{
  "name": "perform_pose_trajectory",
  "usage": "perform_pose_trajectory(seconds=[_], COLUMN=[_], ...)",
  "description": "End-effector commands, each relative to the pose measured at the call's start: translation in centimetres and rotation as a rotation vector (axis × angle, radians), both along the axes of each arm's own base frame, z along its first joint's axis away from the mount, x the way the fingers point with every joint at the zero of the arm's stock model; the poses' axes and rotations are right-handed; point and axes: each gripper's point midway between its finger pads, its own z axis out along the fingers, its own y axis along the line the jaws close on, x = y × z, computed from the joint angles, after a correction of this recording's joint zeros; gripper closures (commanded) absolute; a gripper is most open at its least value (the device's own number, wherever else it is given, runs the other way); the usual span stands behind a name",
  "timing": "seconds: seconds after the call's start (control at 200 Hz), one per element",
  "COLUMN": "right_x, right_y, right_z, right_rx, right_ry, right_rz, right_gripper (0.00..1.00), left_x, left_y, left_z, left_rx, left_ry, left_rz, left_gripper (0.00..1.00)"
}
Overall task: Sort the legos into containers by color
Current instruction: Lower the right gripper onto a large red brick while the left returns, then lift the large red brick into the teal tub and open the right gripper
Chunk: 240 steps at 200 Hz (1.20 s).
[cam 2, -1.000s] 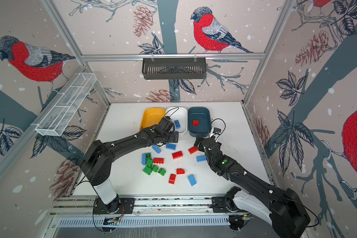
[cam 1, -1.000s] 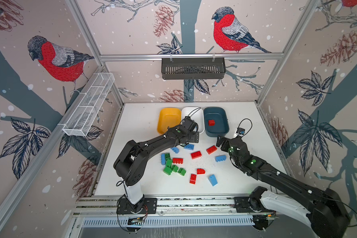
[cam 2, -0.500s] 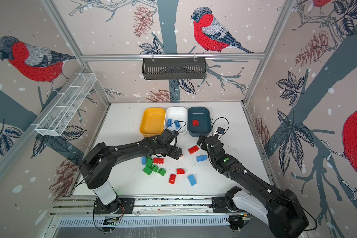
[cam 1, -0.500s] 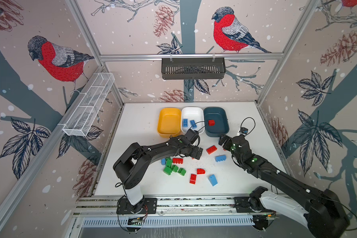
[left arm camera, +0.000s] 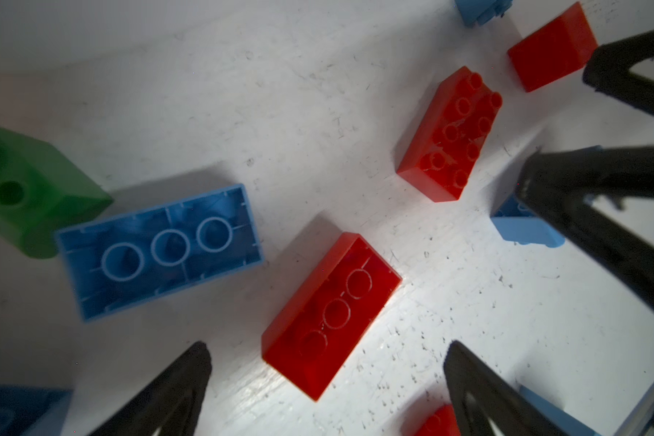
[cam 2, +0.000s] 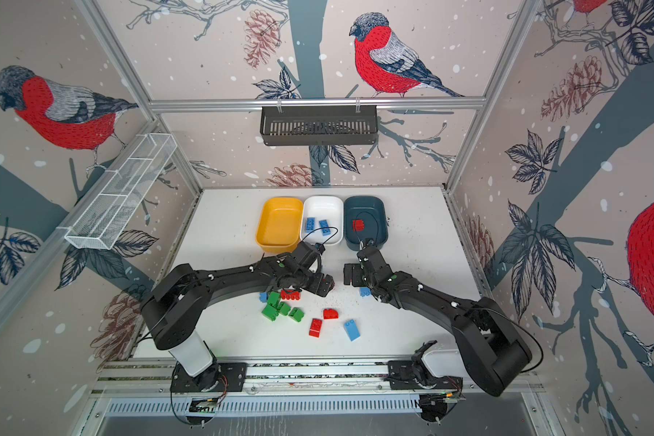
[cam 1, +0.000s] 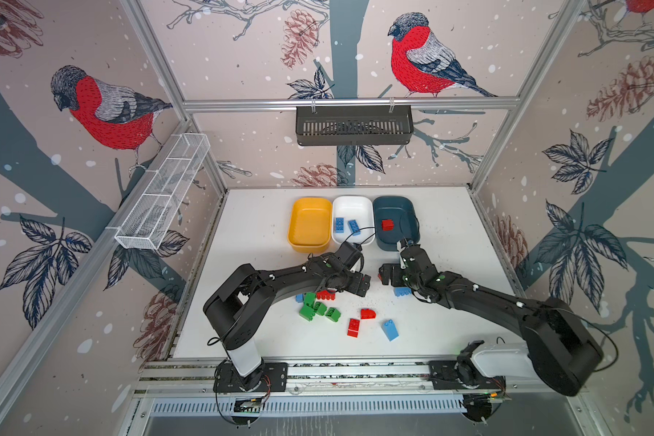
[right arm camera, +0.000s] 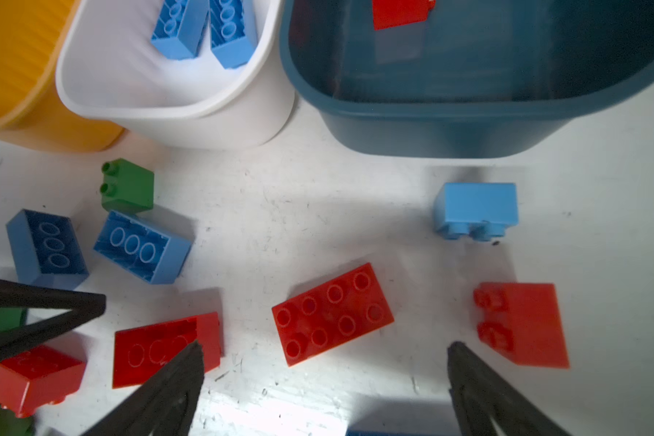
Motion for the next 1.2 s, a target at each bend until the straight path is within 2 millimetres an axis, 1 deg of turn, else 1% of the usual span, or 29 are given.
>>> perform_pose_trajectory(seconds=[0.0,0.095,0.21,0.335,0.41,0.475,0.565,0.605,0.705,0.86,1.011,1.116,1.196], right_x=[0.2,0.8,0.9,0.9,1.0,0.8,0.7,0.6,0.8,0.7,0.8,1.0,1.1], right_y=[0.7,0.5,0.9,1.5,1.0,1.1,1.0,0.8,0.5,1.0,0.9,0.9,1.0], right_z=[-0.6,-1.6,-2.6,-3.7,-4.3,-4.6,-5.0,-5.2,-5.6,-5.7,-5.2,-3.8,-2.0], right_rx=[-0.041,-0.111,-0.165,-0.205,-0.24,-0.25,-0.259,-0.267,-0.304,-0.329,-0.338,-0.314,-0.281], right_ry=[0.001,0.011,0.021,0.042,0.056,0.061,0.069,0.072,0.07,0.055,0.042,0.001,-0.051], right_rz=[0.078,0.071,0.106,0.139,0.121,0.122,0.123,0.118,0.104,0.131,0.125,0.113,0.109], right_gripper=[0.05,0.05,0.07,0.13,0.16,0.18,0.24,0.29,0.32,0.38,0.42,0.44,0.44], left_x=[0.6,0.8,1.1,1.2,1.1,1.2,1.1,1.2,1.2,1.0,0.6,0.6,0.7], left_y=[0.2,0.7,1.2,2.0,2.5,2.8,3.3,3.4,3.7,4.0,3.8,3.8,3.9], left_z=[0.9,1.4,2.1,2.2,2.2,2.3,2.4,2.6,2.9,2.9,3.6,3.8,3.8], left_rx=[-0.028,-0.047,-0.072,-0.084,-0.089,-0.095,-0.104,-0.11,-0.116,-0.13,-0.188,-0.203,-0.202], left_ry=[-0.042,-0.064,-0.088,-0.093,-0.093,-0.094,-0.101,-0.106,-0.119,-0.121,-0.127,-0.132,-0.137], left_rz=[0.05,0.082,0.138,0.198,0.233,0.259,0.287,0.297,0.308,0.32,0.32,0.325,0.332], left_gripper=[0.03,0.03,0.03,0.03,0.03,0.03,0.03,0.03,0.03,0.03,0.03,0.03,0.03])
